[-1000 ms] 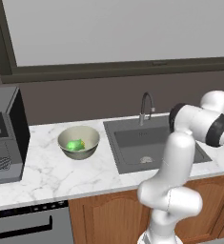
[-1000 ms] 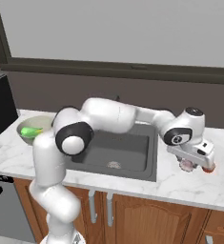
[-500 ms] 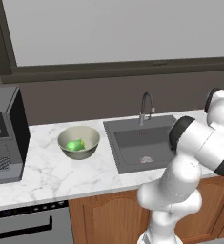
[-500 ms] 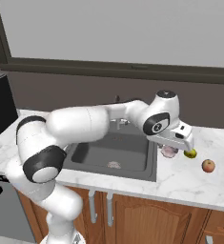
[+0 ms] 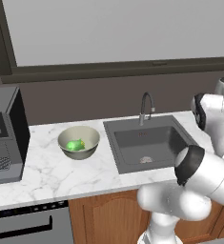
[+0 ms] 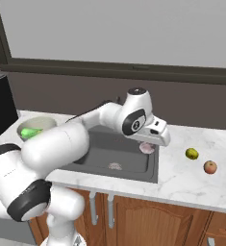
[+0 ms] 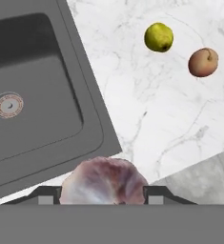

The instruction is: There is a mixed pile of frozen fruits and vegetables on the counter. Locate all the frozen vegetables and place the items in a bowl on the counter. Take all the frozen fruits and defrost them in a running sink.

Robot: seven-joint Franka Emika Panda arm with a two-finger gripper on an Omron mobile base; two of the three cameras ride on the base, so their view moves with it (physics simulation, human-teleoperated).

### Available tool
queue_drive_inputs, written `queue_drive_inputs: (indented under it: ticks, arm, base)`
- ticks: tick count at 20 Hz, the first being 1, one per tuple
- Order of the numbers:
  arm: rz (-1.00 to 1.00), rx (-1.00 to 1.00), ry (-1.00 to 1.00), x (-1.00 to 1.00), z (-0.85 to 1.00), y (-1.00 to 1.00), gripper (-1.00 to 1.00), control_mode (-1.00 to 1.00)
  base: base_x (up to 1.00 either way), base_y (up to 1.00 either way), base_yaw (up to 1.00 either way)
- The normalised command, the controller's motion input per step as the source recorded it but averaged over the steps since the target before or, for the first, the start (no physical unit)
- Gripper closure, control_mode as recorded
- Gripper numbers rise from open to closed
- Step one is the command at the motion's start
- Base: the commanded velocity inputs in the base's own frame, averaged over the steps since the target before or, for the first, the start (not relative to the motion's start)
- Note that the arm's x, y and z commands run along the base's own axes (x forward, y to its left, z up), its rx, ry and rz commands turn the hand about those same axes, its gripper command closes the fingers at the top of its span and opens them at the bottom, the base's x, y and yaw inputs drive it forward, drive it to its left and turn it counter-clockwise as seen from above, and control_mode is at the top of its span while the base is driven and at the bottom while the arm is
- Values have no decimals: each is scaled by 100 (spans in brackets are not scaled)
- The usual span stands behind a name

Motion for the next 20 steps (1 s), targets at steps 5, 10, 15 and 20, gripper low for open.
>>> queue_drive_inputs:
  ticks: [5, 10, 15, 20]
  arm:
    - [5, 0, 0, 0, 23, 79, 100, -100]
    - [6, 0, 0, -2, 23, 81, 100, -100]
    - [4, 2, 2, -1, 4, 84, 100, -100]
    - [5, 5, 0, -6, 0, 90, 100, -100]
  base:
    - [0, 0, 0]
    - [0, 0, 0]
    - [0, 0, 0]
    - [0, 0, 0]
